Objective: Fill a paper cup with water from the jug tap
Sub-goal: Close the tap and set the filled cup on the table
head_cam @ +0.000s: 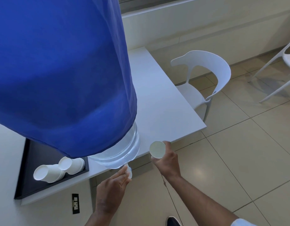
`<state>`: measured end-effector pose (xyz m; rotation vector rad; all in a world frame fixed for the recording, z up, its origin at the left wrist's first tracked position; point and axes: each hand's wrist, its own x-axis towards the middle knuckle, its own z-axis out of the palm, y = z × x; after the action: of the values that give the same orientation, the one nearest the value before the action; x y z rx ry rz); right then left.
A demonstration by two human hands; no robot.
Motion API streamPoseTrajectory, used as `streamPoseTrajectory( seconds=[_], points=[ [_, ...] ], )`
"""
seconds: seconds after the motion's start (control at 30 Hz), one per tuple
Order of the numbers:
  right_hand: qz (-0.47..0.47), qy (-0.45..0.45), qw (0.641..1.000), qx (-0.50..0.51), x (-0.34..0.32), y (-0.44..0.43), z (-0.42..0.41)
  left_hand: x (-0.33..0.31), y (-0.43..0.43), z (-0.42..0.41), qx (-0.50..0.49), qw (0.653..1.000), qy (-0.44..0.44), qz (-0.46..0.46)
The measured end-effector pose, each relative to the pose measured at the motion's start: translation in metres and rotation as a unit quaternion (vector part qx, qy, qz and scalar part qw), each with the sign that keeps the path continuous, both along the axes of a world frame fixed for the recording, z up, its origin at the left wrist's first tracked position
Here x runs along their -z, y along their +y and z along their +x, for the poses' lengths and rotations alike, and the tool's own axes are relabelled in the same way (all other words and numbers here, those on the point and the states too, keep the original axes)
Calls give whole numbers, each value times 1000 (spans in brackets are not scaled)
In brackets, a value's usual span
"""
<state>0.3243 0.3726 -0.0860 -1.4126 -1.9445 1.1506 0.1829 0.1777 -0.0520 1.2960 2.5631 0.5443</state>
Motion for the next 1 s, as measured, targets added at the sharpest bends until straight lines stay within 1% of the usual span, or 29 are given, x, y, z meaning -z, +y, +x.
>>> streamPoseTrajectory(
  seconds=[0.23,0.63,0.83,1.0],
  points=[
    [19,19,1000,0,-22,43,-24,-3,-1,1,0,1000,-11,-4],
    [14,-85,996,-11,-1,81,-39,-6,0,3,-25,999,-38,1],
    [2,-104,994,-29,8,85,-37,-6,0,2,-30,999,-34,-11],
    [-13,-100,994,-38,10,88,-34,-6,0,3,-24,999,-37,-8]
  ],
)
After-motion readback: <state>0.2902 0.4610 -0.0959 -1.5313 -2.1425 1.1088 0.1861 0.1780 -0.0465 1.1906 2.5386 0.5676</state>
